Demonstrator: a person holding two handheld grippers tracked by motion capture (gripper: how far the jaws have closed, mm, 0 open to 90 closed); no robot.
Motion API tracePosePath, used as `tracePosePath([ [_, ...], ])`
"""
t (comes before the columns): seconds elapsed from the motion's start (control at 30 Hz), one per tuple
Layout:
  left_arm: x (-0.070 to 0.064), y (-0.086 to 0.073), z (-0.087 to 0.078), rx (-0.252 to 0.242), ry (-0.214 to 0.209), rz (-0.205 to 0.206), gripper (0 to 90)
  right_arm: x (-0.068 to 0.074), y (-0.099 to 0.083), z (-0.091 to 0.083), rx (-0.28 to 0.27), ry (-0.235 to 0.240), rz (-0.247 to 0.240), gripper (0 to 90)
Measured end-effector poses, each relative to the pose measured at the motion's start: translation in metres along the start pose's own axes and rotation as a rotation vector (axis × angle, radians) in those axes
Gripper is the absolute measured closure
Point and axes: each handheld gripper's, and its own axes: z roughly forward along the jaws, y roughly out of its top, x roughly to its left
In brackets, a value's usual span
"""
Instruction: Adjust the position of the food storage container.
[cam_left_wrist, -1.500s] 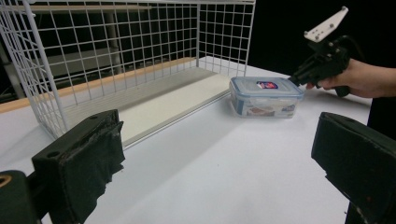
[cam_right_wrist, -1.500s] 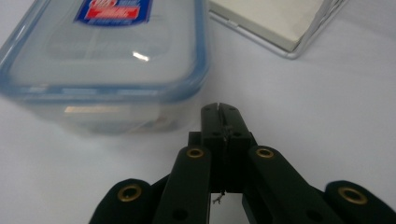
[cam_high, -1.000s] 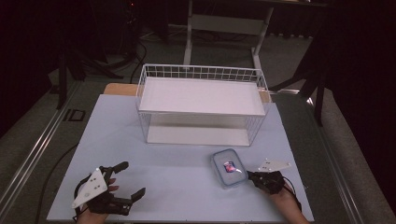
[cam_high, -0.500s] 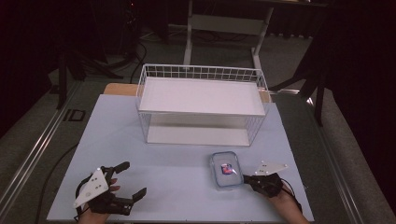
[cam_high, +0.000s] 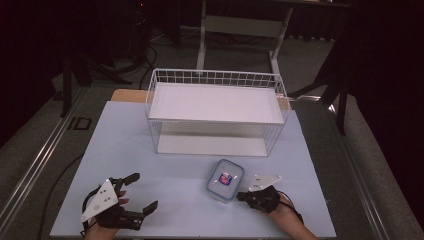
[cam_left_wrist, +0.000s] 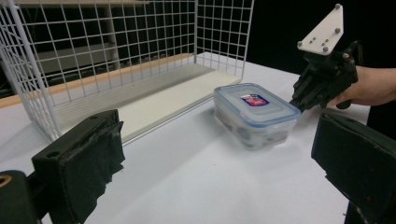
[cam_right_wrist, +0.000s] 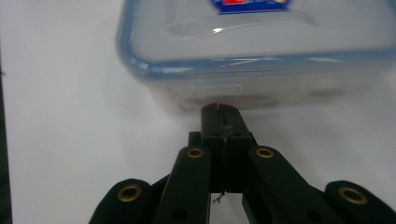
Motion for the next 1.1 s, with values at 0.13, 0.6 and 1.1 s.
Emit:
tracePosePath([
  [0.13, 0.000, 0.000, 0.000, -0.002, -0.022, -0.007, 3.0, 0.006, 0.007, 0.010, 0.005, 0.016, -0.025, 90.0],
  [0.6, -0.007, 0.000, 0.000, 0.020, -0.010, 0.028, 3.0, 0.003, 0.009, 0.007, 0.006, -0.014, -0.050, 90.0],
  [1.1, -0.003, -0.001, -0.001, 0.026, -0.005, 0.012, 3.0, 0.031, 0.042, 0.038, -0.008, 0.082, -0.113, 90.0],
])
